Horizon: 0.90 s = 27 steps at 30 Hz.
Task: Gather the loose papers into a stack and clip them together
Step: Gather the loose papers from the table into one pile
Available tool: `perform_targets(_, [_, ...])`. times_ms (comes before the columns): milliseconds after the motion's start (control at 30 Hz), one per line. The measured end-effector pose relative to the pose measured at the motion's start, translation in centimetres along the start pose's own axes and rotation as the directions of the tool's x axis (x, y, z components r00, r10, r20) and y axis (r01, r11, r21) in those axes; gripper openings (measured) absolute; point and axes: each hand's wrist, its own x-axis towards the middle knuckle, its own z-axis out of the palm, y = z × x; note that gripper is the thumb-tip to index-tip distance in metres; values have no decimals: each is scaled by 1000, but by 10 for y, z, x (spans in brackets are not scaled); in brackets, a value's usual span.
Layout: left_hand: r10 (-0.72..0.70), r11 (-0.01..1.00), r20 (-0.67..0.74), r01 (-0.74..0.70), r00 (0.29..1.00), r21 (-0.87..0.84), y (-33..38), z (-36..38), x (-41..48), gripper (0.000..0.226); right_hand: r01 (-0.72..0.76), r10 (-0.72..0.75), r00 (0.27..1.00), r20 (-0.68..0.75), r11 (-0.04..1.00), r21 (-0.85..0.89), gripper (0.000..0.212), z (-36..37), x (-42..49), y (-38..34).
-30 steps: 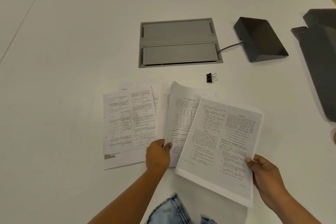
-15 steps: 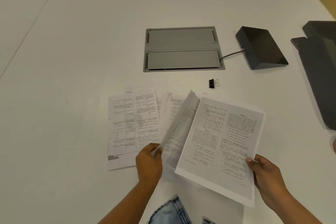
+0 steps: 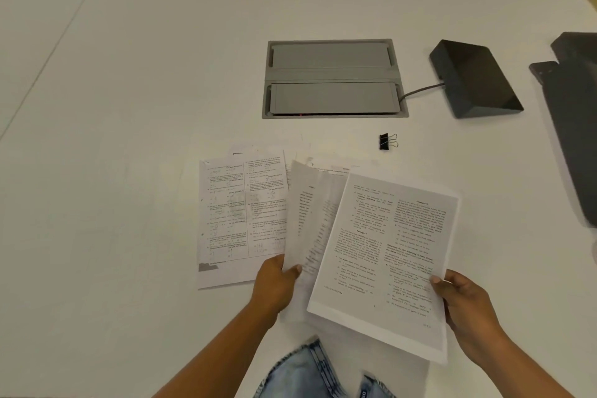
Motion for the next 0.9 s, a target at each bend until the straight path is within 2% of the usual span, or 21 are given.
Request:
perform_targets(67, [-6,996,7,7,1000,-88,3,-1,-5,27,4,-4,1000,15,1000,10,17,0,-1,-2])
perform_targets(167, [-6,978,109,29,994,-208,8,-1,-15,28,50,-50,997,59,999,10,17,4,-5,-5])
perform_targets(267, [60,961,195,-4,979,-275,13,0,-24,28,57,-60,989,133,998,26,33,11,-11,-8])
perform_targets(367, [98,953,160,-46,982,-298,19,0,-28,25,63,-67,983,169,998,30,36,16,-15,-10])
perform_targets(500, [121,938,86,-86,989,-335,25,-5,-31,32,126,-131,988,85,990,59,26,16,-18,-15])
perform_targets(667, [137,931,-10,-132,991,-341,25,-16,-31,27,131,-133,991,23,989,74,23,9,-18,-28])
perform_targets(767, [143,930,29,-124,989,-346,25,-21,-34,26,151,-159,985,72,983,102,25,8,-18,-38])
perform_targets(900, [152,929,152,-89,977,-359,29,-22,-41,30,189,-212,964,158,971,149,33,18,-17,-45])
